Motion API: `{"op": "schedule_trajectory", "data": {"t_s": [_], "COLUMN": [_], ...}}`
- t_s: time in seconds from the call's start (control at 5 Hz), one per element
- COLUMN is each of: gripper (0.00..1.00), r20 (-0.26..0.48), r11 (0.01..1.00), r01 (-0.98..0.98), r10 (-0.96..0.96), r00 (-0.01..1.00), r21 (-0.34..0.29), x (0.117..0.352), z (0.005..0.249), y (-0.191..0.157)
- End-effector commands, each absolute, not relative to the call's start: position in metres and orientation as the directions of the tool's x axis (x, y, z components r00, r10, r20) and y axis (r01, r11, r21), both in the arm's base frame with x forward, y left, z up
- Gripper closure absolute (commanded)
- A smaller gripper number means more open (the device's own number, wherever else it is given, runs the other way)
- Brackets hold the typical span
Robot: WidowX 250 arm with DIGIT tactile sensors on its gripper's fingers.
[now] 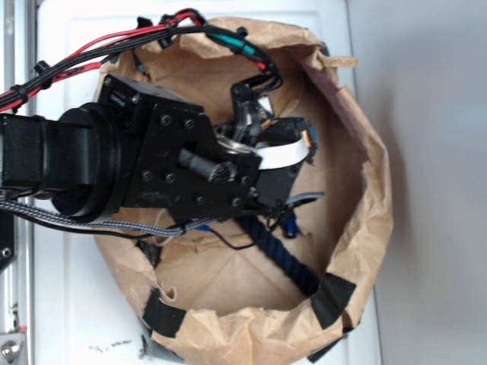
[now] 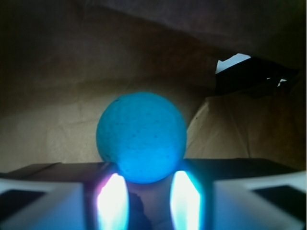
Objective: Grab the blue ball.
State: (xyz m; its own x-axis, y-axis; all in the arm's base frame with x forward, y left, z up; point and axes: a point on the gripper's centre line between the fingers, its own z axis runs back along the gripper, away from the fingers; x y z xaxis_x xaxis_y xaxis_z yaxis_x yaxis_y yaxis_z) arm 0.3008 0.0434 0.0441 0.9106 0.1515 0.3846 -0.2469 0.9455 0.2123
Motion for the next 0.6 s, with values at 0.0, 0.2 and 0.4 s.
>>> {"op": "schedule_trajectory", "data": {"t_s": [0.0,0.2,0.4], "gripper": [1.00,1.00,0.30], "r20": [0.452,0.448,0.424], "r11": [0.946,0.951,0.952], "r01": [-0.265,-0.263,-0.276], "r10": [0.156,0.167,0.197], "r00": [0.878,0.878,0.884], "r21": [0.187,0.160,0.134], "x": [0.300,0.299,0.303], "z": [0.069,0.080,0.094], "y": [0.048,0.048,0.049]}}
